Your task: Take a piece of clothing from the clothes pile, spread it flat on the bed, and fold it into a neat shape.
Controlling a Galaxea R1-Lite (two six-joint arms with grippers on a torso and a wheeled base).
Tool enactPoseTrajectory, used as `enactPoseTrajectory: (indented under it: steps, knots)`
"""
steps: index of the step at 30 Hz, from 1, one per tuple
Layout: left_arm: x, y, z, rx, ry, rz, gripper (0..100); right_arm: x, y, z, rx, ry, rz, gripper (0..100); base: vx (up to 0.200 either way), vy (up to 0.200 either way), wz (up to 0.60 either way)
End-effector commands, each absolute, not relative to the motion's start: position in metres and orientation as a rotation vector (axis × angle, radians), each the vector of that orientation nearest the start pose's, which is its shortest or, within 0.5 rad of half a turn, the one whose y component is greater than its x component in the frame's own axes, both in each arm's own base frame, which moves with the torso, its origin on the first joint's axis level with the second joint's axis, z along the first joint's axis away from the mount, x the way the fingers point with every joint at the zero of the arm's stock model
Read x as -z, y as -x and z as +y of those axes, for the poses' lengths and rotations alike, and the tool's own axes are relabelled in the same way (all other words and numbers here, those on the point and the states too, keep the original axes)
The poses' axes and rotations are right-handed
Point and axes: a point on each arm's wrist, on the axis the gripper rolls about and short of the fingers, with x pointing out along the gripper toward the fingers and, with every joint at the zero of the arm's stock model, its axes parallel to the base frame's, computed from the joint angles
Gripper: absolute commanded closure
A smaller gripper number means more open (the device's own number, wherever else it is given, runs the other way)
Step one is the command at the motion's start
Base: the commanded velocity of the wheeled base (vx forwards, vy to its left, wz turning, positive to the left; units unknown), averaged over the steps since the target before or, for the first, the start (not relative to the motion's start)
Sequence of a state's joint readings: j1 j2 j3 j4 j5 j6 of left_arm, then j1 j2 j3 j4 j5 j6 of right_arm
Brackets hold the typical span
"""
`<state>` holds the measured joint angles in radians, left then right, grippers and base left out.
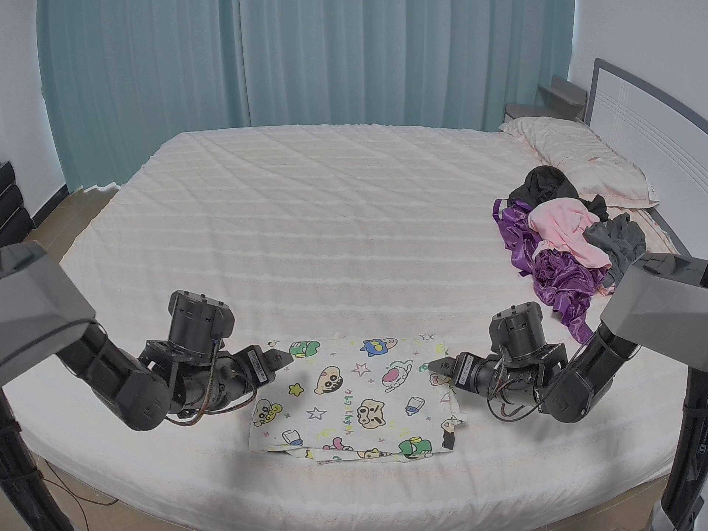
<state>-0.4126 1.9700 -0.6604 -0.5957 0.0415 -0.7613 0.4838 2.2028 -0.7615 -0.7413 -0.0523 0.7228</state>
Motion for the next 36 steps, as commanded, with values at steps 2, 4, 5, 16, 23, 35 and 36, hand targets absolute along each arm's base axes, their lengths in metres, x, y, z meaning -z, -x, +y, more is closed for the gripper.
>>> enactPoseTrajectory:
  steps: [2,4,5,16,23,35,36]
  knots:
    - [-0.017,-0.300,-0.128,0.099,0.542,0.891,0,-0.006,-0.301,0.166,-0.167,-0.498,0.821,0,0.000,0.000,0.00]
    - [-0.018,-0.300,-0.129,0.136,0.558,0.904,0,-0.005,-0.299,0.170,-0.183,-0.499,0.832,0,0.000,0.000,0.00]
    - [-0.018,-0.302,-0.130,0.151,0.564,0.908,0,-0.003,-0.298,0.173,-0.194,-0.502,0.841,0,0.000,0.000,0.00]
    - [-0.002,-0.308,-0.130,0.166,0.519,0.898,0,0.017,-0.300,0.201,-0.250,-0.475,0.877,0,0.000,0.000,0.00]
    - [-0.006,-0.303,-0.126,0.165,0.516,0.888,0,0.018,-0.300,0.205,-0.259,-0.472,0.878,0,0.000,0.000,0.00]
    - [-0.006,-0.310,-0.130,0.185,0.498,0.872,0,0.026,-0.299,0.225,-0.295,-0.472,0.886,0,0.000,0.000,0.00]
    - [-0.006,-0.309,-0.132,0.191,0.496,0.872,0,0.026,-0.300,0.225,-0.293,-0.476,0.885,0,0.000,0.000,0.00]
